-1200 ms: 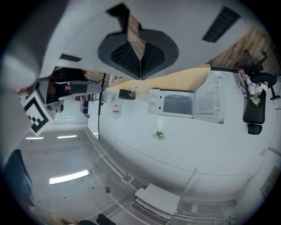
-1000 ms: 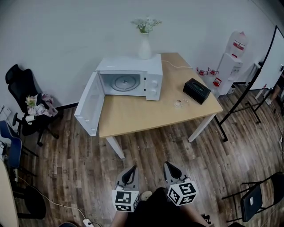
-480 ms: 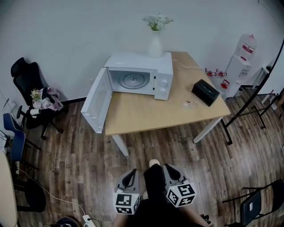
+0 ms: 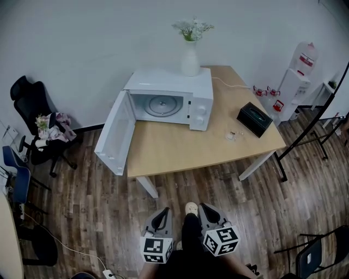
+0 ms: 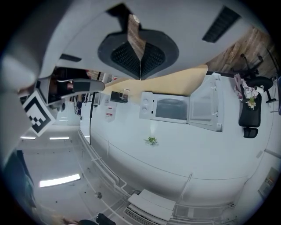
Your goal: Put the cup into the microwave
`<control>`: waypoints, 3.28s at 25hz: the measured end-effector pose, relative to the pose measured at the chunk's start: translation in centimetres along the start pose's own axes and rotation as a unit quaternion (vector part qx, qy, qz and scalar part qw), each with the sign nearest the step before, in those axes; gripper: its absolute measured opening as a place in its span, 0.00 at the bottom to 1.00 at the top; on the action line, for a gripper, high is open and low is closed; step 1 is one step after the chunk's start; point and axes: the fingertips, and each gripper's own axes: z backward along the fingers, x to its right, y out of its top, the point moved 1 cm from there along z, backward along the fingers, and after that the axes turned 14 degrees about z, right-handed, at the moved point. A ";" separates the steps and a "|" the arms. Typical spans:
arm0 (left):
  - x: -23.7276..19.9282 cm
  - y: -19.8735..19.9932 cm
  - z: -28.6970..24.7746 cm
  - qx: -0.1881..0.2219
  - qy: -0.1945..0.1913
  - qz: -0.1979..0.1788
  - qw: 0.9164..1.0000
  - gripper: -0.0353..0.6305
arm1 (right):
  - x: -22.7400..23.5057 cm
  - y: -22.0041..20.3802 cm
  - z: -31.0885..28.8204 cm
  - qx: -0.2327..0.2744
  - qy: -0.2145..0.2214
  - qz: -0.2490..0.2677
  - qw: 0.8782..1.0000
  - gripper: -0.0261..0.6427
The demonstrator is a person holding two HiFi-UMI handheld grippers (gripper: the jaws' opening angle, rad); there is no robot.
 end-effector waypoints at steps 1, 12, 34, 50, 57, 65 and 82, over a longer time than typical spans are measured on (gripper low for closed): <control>0.0 0.1 -0.6 -0.004 -0.002 0.001 1.000 0.06 | 0.4 0.1 -0.5 -0.002 -0.001 -0.001 1.000 0.03; -2.7 3.8 -7.2 -0.004 0.015 0.016 1.000 0.06 | 3.9 4.0 -8.5 0.001 0.017 0.008 1.000 0.03; -5.5 8.4 -20.0 -0.007 0.041 0.028 0.999 0.06 | 11.4 8.7 -20.5 0.016 0.071 0.012 0.997 0.03; -7.8 11.2 -27.3 0.010 0.057 0.032 0.998 0.06 | 15.8 10.4 -27.2 0.020 0.093 0.036 0.995 0.03; -7.5 11.5 -28.9 0.015 0.053 0.031 0.998 0.06 | 17.5 9.8 -28.2 0.017 0.083 0.022 0.996 0.03; -7.4 12.5 -29.1 0.025 0.042 0.026 0.999 0.06 | 17.5 8.8 -28.1 0.009 0.070 0.004 0.997 0.03; -6.0 14.0 -33.1 -0.025 -0.062 -0.018 0.998 0.06 | 22.1 8.9 -26.6 0.014 -0.067 -0.055 0.996 0.03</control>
